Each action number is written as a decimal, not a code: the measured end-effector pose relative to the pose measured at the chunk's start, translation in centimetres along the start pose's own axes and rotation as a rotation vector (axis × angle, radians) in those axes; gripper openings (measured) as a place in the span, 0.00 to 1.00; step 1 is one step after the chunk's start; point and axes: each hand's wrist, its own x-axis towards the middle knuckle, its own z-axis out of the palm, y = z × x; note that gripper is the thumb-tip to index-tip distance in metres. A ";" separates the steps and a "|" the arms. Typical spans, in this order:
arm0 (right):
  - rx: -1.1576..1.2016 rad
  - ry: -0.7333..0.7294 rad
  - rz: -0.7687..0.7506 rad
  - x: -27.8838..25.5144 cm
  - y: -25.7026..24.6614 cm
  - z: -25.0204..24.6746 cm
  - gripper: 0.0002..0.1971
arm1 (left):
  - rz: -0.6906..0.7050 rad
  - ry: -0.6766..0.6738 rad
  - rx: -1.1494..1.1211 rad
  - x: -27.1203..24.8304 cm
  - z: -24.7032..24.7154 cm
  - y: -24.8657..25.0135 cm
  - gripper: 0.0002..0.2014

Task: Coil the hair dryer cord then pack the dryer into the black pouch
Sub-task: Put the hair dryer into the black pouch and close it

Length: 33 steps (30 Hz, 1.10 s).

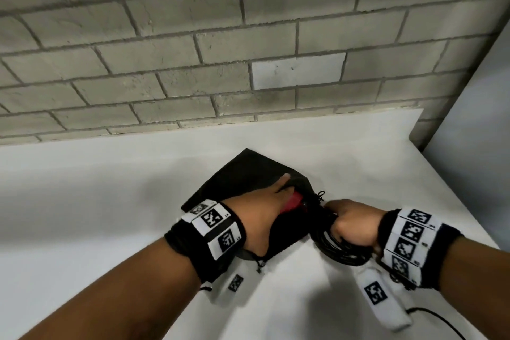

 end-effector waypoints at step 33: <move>-0.110 -0.058 -0.003 0.3 -1.1 3.1 0.15 | 0.039 0.068 -0.081 -1.4 3.2 4.4 0.56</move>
